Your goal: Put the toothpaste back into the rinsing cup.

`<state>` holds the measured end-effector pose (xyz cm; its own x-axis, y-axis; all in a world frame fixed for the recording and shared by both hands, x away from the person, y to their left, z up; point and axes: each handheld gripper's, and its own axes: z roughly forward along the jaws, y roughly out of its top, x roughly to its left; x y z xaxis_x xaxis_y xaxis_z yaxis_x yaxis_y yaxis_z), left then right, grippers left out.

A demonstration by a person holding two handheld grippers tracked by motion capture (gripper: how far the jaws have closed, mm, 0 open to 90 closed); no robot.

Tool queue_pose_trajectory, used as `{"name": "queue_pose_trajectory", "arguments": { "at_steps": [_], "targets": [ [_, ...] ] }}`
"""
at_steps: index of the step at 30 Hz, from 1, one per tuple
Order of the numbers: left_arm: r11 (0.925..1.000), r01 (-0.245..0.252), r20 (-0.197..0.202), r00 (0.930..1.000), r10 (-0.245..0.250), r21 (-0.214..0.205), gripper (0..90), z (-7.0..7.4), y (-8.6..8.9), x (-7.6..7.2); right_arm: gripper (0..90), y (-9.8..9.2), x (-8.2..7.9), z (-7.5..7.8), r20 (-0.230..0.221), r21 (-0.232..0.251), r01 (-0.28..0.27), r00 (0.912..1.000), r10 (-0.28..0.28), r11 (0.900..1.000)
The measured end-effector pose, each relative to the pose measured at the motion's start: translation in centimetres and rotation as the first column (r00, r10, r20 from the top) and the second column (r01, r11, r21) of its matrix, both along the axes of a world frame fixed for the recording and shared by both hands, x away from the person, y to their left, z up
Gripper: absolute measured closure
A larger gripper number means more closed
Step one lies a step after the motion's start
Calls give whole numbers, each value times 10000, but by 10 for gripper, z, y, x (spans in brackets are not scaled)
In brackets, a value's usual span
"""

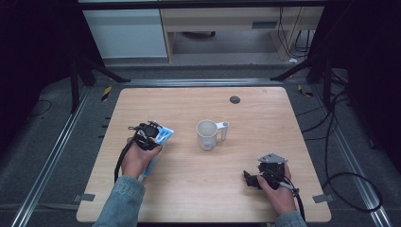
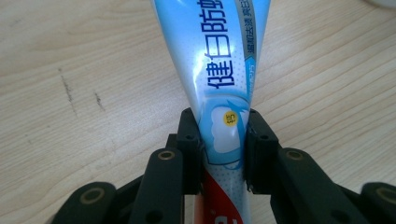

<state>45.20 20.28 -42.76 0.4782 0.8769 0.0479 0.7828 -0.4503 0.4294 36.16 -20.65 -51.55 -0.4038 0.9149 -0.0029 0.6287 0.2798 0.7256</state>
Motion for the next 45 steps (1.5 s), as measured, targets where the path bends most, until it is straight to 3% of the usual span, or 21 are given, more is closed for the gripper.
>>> {"name": "queue_pose_trajectory", "arguments": {
  "at_steps": [7, 18, 28, 33, 45],
  "targets": [
    [9997, 145, 647, 9978, -131, -209, 713, 18, -5, -6, 4, 0, 0, 0, 0, -13, 24, 10000, -24, 10000],
    [9972, 388, 1278, 9913, -303, -645, 714, 28, -13, -7, 3, 0, 1, 0, 14, 3, 9, 10000, -9, 10000],
    [9933, 736, 1880, 9806, -557, -893, 716, 39, -26, -8, 3, 1, 1, 0, 0, 17, 36, 10000, -36, 10000],
    [9910, 816, 2281, 9720, -556, -1061, 715, 49, -31, -12, 4, 1, 1, 0, 7, 4, 25, 10000, -25, 10000],
    [9914, 782, 2678, 9623, -475, -1051, 715, 63, -38, -15, 3, 1, 1, 0, 7, 5, 25, 10000, -25, 10000]
  ]
}}
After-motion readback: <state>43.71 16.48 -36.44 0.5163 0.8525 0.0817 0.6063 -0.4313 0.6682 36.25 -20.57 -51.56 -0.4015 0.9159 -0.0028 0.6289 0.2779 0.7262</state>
